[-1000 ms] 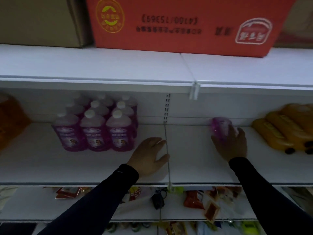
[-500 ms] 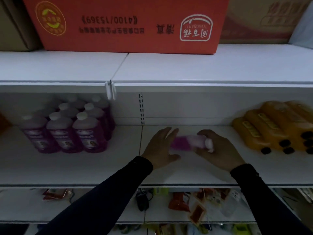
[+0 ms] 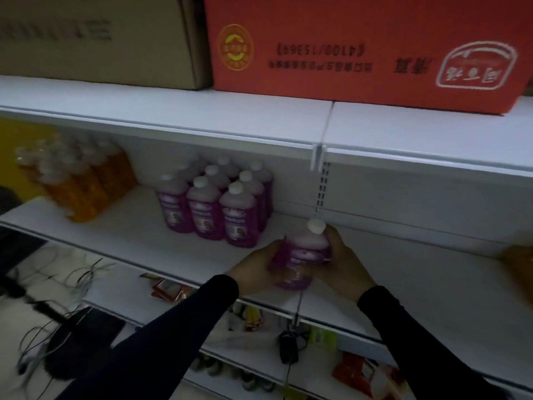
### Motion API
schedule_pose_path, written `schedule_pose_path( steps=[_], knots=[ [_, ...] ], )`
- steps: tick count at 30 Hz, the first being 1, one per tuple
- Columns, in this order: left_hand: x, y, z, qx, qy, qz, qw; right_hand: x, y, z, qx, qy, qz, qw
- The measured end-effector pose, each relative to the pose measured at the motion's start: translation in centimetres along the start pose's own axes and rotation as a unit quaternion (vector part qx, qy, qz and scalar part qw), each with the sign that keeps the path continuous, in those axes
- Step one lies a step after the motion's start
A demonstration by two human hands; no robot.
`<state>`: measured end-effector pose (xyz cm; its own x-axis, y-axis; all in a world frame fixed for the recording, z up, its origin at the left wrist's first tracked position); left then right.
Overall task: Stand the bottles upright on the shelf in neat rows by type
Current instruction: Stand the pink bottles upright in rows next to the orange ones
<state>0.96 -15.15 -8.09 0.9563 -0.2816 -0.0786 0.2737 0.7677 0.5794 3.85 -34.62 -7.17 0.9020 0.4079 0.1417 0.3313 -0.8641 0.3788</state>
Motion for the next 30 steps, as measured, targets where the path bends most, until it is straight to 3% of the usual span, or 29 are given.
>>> schedule_pose_path(
  steps=[5, 9, 12, 21, 30],
  knots=[
    [-4.4, 6.8, -6.1, 0.105, 0.035, 0.072, 0.991, 3.1, -7.9, -2.8, -0.005, 0.050, -0.006, 0.999],
    [-7.3, 12.4, -12.7, 0.309, 0.119, 0.097, 0.939, 5.2, -12.3, -4.1, -0.017, 0.053, 0.028, 0.998],
    [-7.8, 14.5, -15.8, 0.373, 0.117, 0.083, 0.916, 6.2, -14.3, -4.1, -0.047, 0.041, 0.057, 0.996],
    [-7.0, 13.6, -19.0, 0.400, 0.038, 0.092, 0.911, 5.4, -17.2, -3.0, -0.057, -0.045, 0.173, 0.982],
    [-6.6, 13.5, -19.7, 0.406, 0.019, 0.108, 0.907, 6.1, -18.9, -3.7, -0.065, -0.037, 0.221, 0.972]
  ],
)
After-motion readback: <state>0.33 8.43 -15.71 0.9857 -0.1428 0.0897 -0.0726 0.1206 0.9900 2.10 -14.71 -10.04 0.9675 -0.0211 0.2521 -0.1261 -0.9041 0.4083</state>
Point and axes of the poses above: each hand's wrist, its own x-axis towards the middle knuckle, its own y-axis out of the back of the hand, z = x × y, the point moved 2 cm from there along x, towards the middle knuckle, and after that the axes turned 3 degrees about x, right-handed, at the moved point
